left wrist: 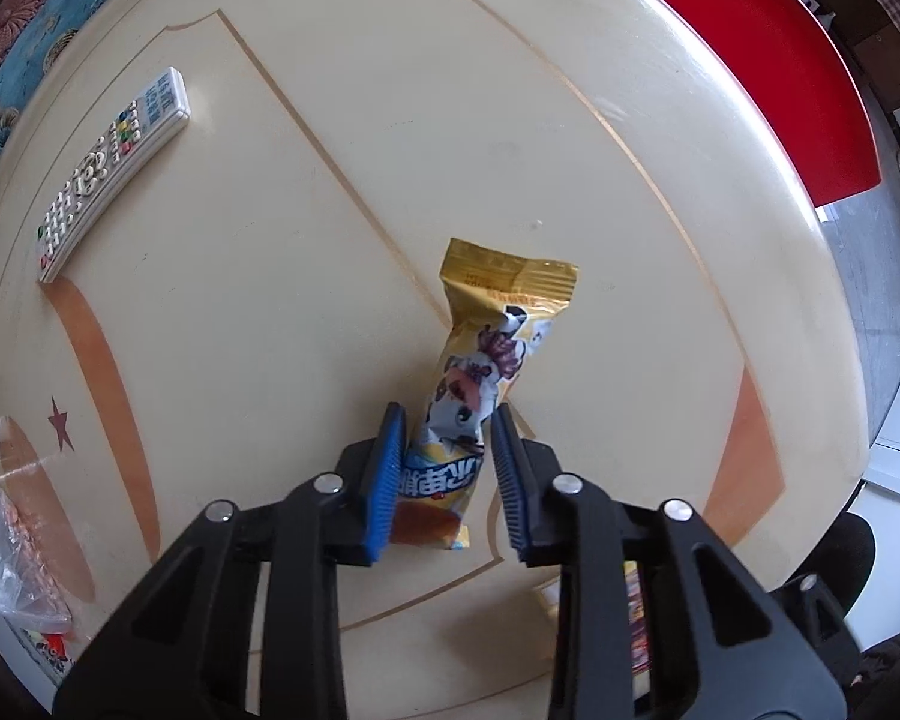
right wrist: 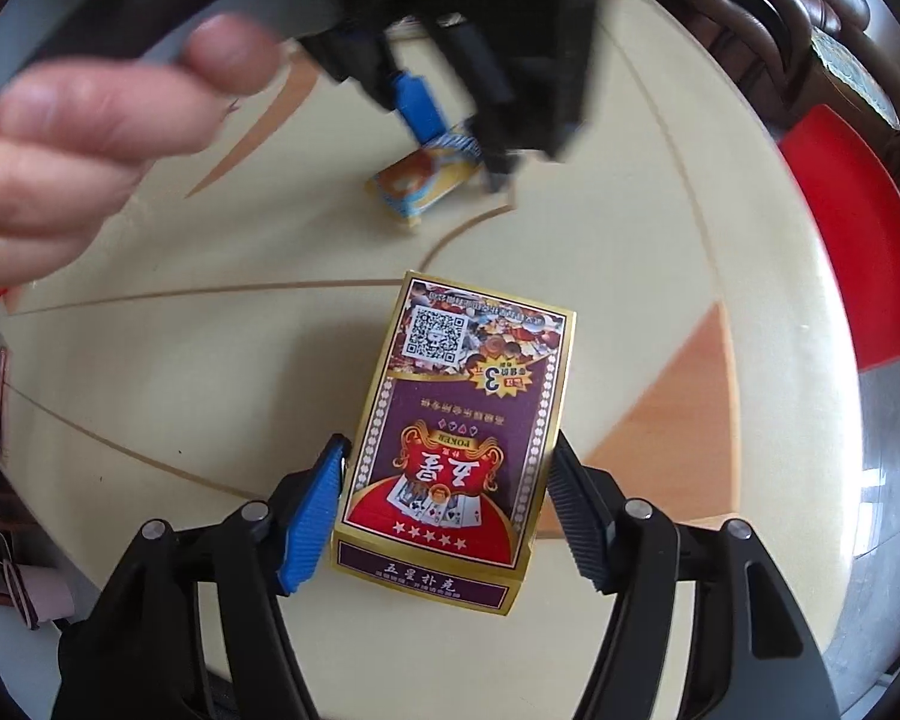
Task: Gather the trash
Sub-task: 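Grasp the yellow snack bar with the left tool while the right tool grasps the card box, then lift the snack bar and card box and carry both down over the pink bin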
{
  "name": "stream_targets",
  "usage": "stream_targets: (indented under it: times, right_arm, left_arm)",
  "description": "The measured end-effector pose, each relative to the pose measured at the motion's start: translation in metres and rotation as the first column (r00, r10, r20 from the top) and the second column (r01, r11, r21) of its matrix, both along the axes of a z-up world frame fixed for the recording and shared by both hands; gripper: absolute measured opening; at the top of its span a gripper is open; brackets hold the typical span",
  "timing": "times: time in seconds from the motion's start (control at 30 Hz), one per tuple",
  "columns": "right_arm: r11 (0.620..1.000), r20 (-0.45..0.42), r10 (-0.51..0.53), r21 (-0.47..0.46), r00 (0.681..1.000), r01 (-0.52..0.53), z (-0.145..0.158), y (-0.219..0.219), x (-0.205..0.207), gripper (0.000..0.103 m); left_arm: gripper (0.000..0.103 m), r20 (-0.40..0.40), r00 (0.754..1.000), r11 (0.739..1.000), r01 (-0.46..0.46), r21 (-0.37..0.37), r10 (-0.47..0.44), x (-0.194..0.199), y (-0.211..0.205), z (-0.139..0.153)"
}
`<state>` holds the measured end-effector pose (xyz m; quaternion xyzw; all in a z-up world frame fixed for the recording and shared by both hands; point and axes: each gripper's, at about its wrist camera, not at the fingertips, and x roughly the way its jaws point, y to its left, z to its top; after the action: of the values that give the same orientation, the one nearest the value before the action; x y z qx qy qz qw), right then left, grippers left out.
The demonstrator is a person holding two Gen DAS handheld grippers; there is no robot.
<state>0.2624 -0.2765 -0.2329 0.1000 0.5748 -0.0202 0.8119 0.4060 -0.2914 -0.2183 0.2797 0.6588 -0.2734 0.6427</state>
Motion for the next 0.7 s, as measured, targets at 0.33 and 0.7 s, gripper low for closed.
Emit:
stream_targets:
  times: [0.33,0.7]
  right_arm:
    - [0.998,0.055,-0.05,0.028,0.997,0.049,0.024,-0.025,-0.01,0.063]
    - [0.996,0.103,-0.083,0.033,0.991,0.08,0.068,-0.001,-0.012,0.063]
  left_arm:
    - [0.018,0.02,1.0,1.0,-0.006,-0.017,0.006,-0.006,0.022,-0.007]
    - [0.018,0.056,0.992,0.991,-0.11,-0.077,0.114,-0.007,0.075,0.016]
